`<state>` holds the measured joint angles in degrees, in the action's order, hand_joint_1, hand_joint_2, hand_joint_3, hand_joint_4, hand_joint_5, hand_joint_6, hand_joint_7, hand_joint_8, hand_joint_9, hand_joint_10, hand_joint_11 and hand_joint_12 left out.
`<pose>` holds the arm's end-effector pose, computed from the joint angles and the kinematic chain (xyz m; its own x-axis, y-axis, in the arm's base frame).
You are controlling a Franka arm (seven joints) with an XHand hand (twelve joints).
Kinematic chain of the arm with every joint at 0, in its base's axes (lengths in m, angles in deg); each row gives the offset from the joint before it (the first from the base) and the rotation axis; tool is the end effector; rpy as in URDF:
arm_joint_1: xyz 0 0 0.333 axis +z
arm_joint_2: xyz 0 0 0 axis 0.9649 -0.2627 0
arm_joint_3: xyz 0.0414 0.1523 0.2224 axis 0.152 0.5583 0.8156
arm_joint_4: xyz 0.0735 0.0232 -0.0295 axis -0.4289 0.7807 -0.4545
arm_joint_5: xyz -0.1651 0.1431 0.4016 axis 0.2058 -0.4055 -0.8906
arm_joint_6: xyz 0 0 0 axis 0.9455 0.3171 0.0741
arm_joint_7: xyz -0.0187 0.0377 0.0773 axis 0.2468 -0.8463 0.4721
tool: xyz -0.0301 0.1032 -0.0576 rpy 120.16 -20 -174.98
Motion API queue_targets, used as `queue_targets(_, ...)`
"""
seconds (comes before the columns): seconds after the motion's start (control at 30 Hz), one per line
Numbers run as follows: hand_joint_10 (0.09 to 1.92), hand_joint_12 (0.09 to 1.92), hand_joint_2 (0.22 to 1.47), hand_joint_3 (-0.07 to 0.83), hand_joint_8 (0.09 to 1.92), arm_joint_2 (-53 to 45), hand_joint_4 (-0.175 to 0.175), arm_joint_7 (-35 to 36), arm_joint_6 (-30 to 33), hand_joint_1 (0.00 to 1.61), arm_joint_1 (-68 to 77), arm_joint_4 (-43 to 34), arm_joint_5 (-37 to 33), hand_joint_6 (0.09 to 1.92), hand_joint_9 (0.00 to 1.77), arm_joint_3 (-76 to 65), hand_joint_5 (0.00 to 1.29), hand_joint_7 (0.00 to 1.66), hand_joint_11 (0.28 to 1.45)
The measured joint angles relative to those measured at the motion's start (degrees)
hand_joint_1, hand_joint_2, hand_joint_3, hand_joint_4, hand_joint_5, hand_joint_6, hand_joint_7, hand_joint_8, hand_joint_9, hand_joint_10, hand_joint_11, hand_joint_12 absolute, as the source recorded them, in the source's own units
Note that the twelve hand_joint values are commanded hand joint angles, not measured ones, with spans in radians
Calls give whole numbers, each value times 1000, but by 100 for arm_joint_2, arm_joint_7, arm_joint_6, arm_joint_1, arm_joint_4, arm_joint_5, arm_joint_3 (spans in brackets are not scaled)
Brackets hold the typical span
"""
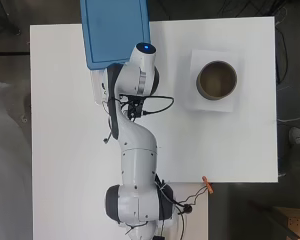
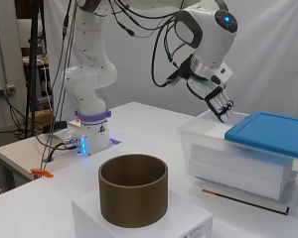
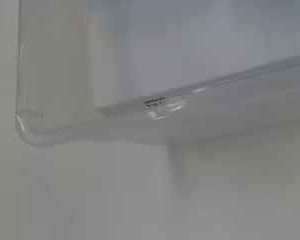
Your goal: Teleoperate dual arm-hand system to remove items from a box
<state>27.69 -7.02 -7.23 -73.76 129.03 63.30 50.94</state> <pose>0.5732 0.0382 0.3403 0.5675 0.8170 -0.1020 0.6346 -0.5129 -0.5781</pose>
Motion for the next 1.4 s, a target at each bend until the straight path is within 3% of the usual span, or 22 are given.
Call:
queue_targets(0.13, 87, 87, 939, 0, 87, -88, -23, 226, -195, 0, 18, -61, 400, 87, 638, 97, 566, 613, 448)
queue_targets(0.27, 87, 87, 932, -2, 87, -195, -32, 76, -250, 0, 9, -143, 435, 87, 542, 74, 523, 514, 418)
queue_targets(0.47, 87, 87, 952, 4, 87, -645, -41, -228, -286, 0, 7, -699, 725, 87, 605, 71, 515, 545, 436)
queue_targets(0.73, 87, 87, 948, -4, 87, -1194, -6, -710, -278, 0, 22, -1516, 665, 87, 643, 134, 631, 609, 431)
queue_targets(1.0, 87, 87, 908, -15, 87, -1681, 31, -991, -303, 0, 170, -2123, 1432, 87, 664, 419, 599, 602, 460)
queue_targets(1.17, 87, 87, 906, -1, 87, -1835, 70, -1021, -342, 0, 239, -2502, 1598, 87, 678, 560, 696, 650, 459)
queue_targets(1.3, 87, 87, 910, 1, 87, -1862, 20, -777, -383, 0, 240, -2593, 1571, 87, 456, 582, 463, 407, 408)
queue_targets(1.4, 87, 87, 911, 2, 87, -1584, 15, -574, -54, 0, 306, -2191, 2017, 87, 437, 717, 434, 402, 401)
